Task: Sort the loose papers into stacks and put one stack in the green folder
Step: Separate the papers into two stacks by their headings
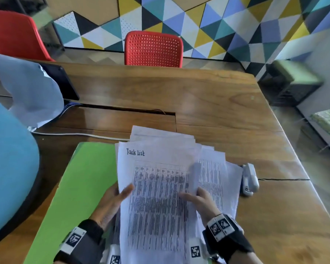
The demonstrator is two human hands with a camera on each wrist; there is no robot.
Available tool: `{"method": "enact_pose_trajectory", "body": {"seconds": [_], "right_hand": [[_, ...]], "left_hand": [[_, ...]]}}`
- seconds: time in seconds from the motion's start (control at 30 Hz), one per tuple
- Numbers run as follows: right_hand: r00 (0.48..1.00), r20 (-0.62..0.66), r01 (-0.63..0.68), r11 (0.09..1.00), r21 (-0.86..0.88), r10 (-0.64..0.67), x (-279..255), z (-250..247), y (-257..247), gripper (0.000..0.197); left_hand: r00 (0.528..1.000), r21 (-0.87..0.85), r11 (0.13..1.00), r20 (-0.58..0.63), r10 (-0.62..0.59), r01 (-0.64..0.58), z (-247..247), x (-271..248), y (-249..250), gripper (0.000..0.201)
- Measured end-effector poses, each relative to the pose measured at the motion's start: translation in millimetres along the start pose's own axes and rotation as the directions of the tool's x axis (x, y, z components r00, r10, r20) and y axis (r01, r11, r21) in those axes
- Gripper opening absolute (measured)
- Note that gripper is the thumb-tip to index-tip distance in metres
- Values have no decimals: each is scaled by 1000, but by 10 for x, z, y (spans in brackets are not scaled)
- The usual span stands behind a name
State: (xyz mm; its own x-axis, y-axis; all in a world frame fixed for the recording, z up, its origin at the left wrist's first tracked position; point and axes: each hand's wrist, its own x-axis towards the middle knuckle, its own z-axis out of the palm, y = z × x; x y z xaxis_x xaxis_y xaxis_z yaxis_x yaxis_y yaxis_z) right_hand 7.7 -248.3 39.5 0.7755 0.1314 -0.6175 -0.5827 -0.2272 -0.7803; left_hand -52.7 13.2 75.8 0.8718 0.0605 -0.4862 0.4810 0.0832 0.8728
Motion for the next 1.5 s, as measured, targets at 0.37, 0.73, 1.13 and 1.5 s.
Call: {"method": "enact_pose_trajectory", "body": {"seconds": [0.37, 0.73, 1.13, 1.5], "right_hand": [[672, -313, 701, 713, -23, -671, -691, -23, -994, 25], [836, -189, 533, 844, 54, -516, -441, -196, -638, 36], [781, -155, 623, 773, 118, -605, -377, -127, -789, 18], [940, -241, 292, 932, 213, -240, -117, -392, -273, 101]], "left_hand": [[837, -124, 840, -245, 490, -528, 221, -100, 743, 39], [885, -47, 889, -132, 446, -455, 421, 261, 628, 32], [909, -101, 915, -198, 367, -392, 479, 393, 617, 24], [921, -496, 778, -252, 297, -386, 347, 498, 743, 51]]}}
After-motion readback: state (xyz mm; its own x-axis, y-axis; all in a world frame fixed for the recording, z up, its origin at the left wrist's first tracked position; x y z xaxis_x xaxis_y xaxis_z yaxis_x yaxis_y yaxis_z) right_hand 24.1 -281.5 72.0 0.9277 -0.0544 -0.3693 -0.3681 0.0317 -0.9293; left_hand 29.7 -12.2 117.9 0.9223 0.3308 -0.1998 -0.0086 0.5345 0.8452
